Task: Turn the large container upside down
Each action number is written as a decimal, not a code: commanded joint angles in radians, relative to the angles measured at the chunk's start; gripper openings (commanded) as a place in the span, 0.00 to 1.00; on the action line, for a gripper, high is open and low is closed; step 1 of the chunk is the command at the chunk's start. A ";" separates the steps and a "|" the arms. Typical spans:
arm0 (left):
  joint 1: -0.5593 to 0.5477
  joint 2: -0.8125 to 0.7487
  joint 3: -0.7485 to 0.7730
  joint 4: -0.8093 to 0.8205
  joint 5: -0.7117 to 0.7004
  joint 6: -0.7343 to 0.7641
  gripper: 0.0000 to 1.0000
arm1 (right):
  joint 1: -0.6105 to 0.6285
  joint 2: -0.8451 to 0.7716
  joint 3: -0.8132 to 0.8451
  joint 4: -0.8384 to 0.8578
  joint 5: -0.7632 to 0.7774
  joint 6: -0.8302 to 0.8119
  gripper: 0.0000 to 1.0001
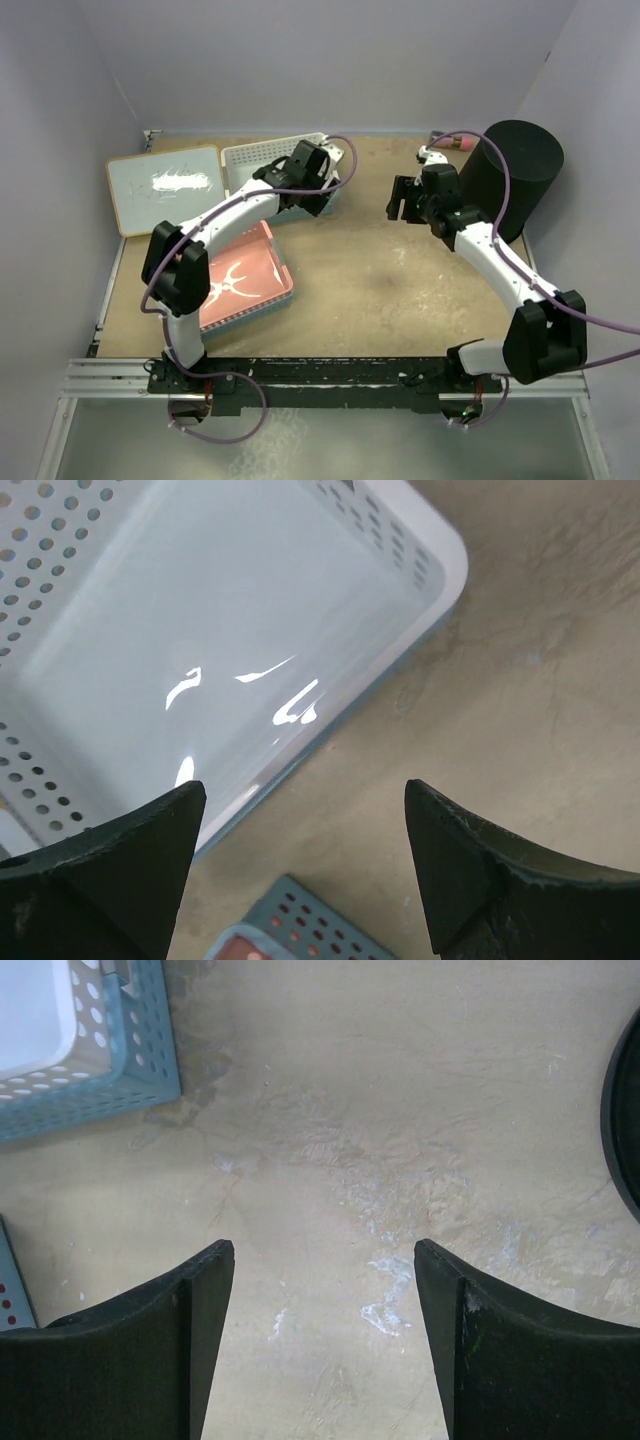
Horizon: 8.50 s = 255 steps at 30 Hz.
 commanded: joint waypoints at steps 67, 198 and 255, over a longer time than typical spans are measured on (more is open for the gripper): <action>-0.006 0.118 -0.061 1.561 0.860 -1.582 0.00 | -0.004 -0.570 0.101 -0.065 0.730 -0.126 0.77; 0.087 0.160 0.486 0.019 0.420 -0.302 0.00 | -0.054 -0.338 -0.074 -0.053 0.165 0.133 0.81; -0.019 0.269 -0.736 2.179 1.097 -1.930 0.53 | -0.054 -0.514 0.031 -0.092 0.442 -0.016 0.82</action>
